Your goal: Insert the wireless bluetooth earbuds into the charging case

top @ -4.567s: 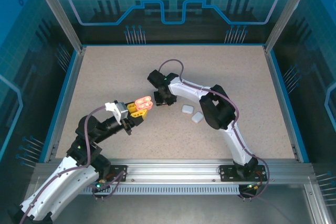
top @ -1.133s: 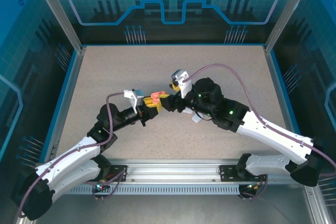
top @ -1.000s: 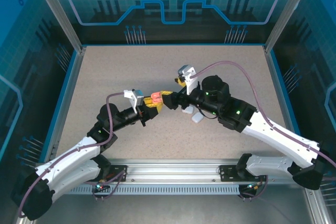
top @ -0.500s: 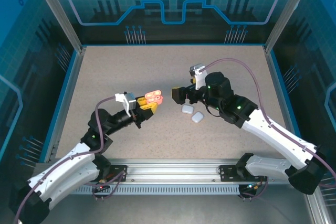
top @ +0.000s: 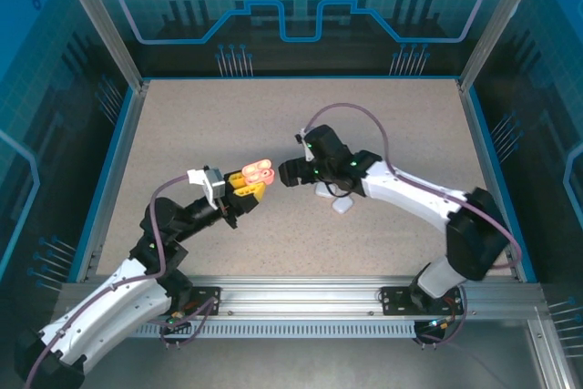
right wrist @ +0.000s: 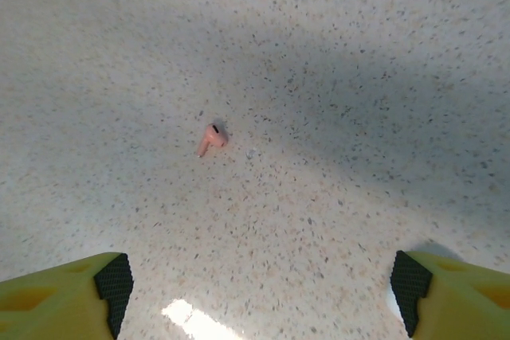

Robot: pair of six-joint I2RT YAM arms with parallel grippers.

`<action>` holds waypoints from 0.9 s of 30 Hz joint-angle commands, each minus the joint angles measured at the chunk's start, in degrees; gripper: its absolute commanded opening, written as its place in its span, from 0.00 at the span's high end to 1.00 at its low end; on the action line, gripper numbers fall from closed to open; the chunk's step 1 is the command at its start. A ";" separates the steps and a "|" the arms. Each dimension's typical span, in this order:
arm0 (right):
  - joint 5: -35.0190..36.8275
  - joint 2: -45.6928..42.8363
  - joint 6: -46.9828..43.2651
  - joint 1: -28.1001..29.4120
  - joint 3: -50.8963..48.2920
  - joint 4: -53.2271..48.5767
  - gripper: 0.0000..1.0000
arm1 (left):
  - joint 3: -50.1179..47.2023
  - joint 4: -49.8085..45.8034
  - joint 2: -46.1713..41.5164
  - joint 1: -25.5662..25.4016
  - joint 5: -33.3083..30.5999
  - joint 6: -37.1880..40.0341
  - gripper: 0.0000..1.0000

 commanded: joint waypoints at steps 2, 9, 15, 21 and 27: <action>-1.72 8.34 2.72 1.32 7.98 -2.99 0.19 | 2.53 0.08 -2.30 -0.51 0.89 0.15 1.00; -3.27 21.99 6.06 2.31 18.07 -4.48 0.29 | 2.93 -0.37 -4.05 -0.51 0.98 -0.58 1.00; 0.51 33.52 3.15 4.52 31.07 -12.16 0.26 | 2.75 -0.73 -4.42 -0.51 0.64 -0.12 1.00; 1.37 41.50 2.90 5.09 40.04 -16.92 0.31 | 2.30 -0.24 -4.67 -0.45 0.61 0.17 1.00; 0.03 45.39 2.54 5.31 44.00 -19.38 0.43 | 2.18 -1.57 -5.29 -0.50 0.12 0.78 1.00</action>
